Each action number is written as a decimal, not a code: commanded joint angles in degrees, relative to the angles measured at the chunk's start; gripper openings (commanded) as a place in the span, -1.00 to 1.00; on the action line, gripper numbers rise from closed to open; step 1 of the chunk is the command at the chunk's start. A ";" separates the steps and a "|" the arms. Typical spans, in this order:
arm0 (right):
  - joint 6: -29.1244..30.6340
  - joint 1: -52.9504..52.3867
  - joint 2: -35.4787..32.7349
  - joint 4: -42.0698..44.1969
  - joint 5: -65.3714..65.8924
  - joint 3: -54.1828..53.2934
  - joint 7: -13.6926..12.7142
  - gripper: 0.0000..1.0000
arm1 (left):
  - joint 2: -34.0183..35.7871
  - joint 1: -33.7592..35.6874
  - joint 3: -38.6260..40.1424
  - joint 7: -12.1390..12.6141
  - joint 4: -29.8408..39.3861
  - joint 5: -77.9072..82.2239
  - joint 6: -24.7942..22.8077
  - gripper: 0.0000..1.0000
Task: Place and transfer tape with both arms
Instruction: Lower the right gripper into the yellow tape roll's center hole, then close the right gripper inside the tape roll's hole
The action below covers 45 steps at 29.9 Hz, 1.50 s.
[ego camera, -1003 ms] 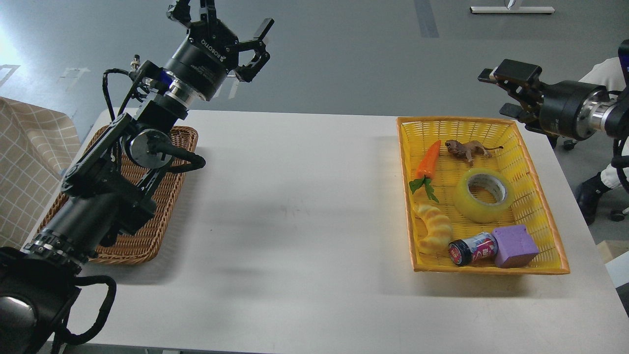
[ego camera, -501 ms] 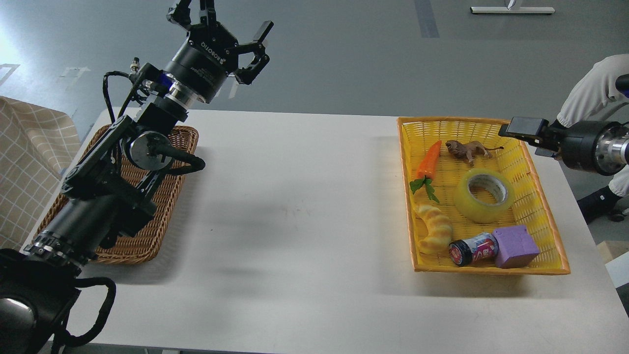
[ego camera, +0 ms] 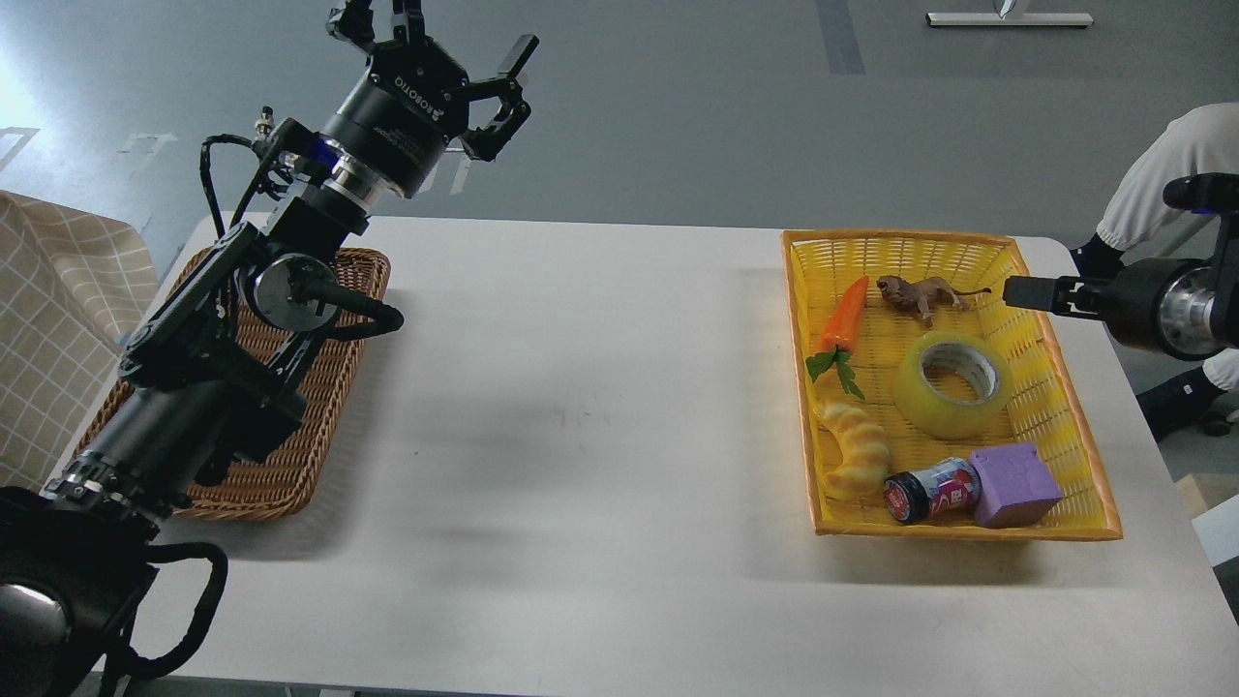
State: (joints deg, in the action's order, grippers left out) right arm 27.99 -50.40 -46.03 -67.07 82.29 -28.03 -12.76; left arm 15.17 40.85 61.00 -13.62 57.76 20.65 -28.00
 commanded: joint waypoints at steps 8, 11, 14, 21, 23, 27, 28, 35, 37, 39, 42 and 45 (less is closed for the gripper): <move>0.01 1.71 2.17 2.47 3.22 0.08 0.10 0.93 | 0.04 -0.24 0.00 0.00 -0.01 0.00 0.00 0.96; 0.01 2.94 3.04 2.55 6.38 0.08 0.28 0.89 | -0.05 -0.24 0.00 0.00 -0.01 0.00 0.00 0.96; 0.01 3.12 3.13 2.55 6.66 0.08 0.37 0.89 | 0.04 -0.16 0.00 0.00 -0.01 0.00 0.00 0.96; 0.01 4.17 4.63 2.73 7.36 0.08 0.37 0.88 | 0.04 -0.16 0.00 0.00 -0.01 0.00 0.00 0.96; 0.01 4.52 4.80 2.64 8.15 0.08 0.37 0.86 | 0.13 -0.24 0.00 -0.09 -0.01 0.00 0.00 0.96; 0.01 4.88 5.51 2.82 8.85 0.08 0.37 0.81 | 0.13 -0.16 0.00 -0.09 -0.01 0.00 0.00 0.96; 0.01 4.88 5.68 2.91 8.85 0.08 0.37 0.80 | 0.13 -0.16 0.00 -0.09 -0.01 0.00 0.00 0.96; 0.01 4.88 7.26 5.80 8.85 0.08 0.37 0.66 | 0.13 -0.24 0.00 -0.09 -0.10 0.00 0.00 0.96; 0.01 4.88 7.53 6.16 8.85 0.08 0.37 0.65 | 0.13 -0.24 0.00 -0.09 -0.01 0.00 0.00 0.96; 0.01 4.96 7.62 6.16 8.85 0.08 0.37 0.59 | 0.13 -0.24 0.00 -0.09 -0.01 0.00 0.00 0.96; 0.01 5.14 7.79 6.16 8.77 0.08 0.45 0.52 | 0.13 -0.24 0.00 -0.09 -0.10 0.00 0.00 0.96; 0.01 5.23 8.23 6.25 8.77 0.17 0.45 0.48 | 0.13 -0.24 0.00 -0.09 -0.01 0.00 0.00 0.96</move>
State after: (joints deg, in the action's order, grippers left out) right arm 28.00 -45.27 -38.12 -60.91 91.15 -27.94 -12.37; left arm 15.30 40.60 61.00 -13.71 57.68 20.65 -28.00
